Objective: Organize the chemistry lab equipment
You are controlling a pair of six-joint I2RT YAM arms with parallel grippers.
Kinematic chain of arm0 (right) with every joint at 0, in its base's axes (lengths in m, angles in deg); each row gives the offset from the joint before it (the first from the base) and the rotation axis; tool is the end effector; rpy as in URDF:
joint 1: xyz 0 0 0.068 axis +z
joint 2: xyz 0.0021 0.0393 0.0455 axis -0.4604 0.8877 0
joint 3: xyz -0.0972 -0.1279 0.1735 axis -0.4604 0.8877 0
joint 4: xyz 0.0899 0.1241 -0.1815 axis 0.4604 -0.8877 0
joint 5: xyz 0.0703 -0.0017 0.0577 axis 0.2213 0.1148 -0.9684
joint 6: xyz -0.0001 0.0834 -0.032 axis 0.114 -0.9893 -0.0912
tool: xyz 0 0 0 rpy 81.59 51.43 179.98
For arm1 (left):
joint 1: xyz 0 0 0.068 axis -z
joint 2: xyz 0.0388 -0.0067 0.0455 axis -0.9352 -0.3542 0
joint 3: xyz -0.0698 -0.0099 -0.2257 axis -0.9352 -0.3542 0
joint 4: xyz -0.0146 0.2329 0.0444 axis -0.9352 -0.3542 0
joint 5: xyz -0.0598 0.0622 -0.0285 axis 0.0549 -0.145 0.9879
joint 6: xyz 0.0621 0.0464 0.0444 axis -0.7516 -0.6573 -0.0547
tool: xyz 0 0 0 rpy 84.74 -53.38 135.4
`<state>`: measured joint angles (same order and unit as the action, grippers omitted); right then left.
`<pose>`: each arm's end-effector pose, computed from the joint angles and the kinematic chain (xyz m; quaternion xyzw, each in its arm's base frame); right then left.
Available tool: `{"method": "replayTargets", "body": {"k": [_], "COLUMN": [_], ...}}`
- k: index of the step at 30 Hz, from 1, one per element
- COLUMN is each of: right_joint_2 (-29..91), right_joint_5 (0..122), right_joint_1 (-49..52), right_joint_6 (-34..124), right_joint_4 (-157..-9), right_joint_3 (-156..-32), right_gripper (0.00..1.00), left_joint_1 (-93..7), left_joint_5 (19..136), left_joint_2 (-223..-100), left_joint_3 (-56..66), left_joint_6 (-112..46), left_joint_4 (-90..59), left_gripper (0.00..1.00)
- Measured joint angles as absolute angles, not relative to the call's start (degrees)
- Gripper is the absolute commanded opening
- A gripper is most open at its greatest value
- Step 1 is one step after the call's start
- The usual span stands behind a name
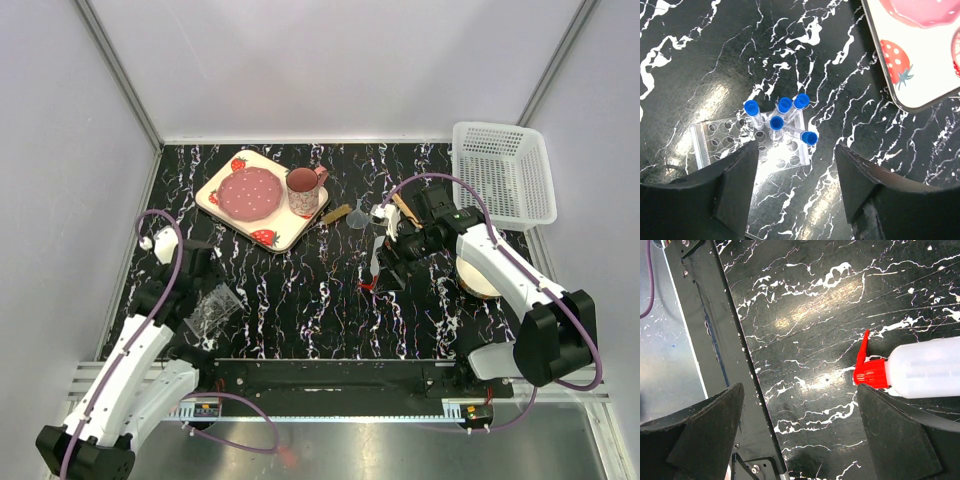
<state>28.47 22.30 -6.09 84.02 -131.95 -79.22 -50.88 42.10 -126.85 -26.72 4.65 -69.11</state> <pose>0.2149 0.1456 0.2078 -0.4768 0.7684 0.3652 0.2211 0.1614 -0.0151 0.2073 -0.3209 0.8634 0.0060 0.3893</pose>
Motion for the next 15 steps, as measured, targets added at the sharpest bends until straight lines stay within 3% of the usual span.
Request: {"method": "replayTargets", "body": {"k": [10,15], "right_joint_2": [28.50,28.67], "right_joint_5": [19.72,17.80], "right_joint_1": [-6.12,-6.12], "right_joint_6": [85.31,86.51], "right_joint_4": [-132.06,-132.32], "right_joint_3": [-79.01,-78.44], "right_gripper": [1.00,1.00], "left_joint_1": [-50.88,-50.88], "left_joint_5": [48.51,49.88], "left_joint_2": [-125.91,-125.81], "left_joint_3": [-21.89,-20.06], "left_joint_6": [-1.90,-4.35], "left_joint_4": [-70.01,-70.56], "left_gripper": [0.95,0.97]}}
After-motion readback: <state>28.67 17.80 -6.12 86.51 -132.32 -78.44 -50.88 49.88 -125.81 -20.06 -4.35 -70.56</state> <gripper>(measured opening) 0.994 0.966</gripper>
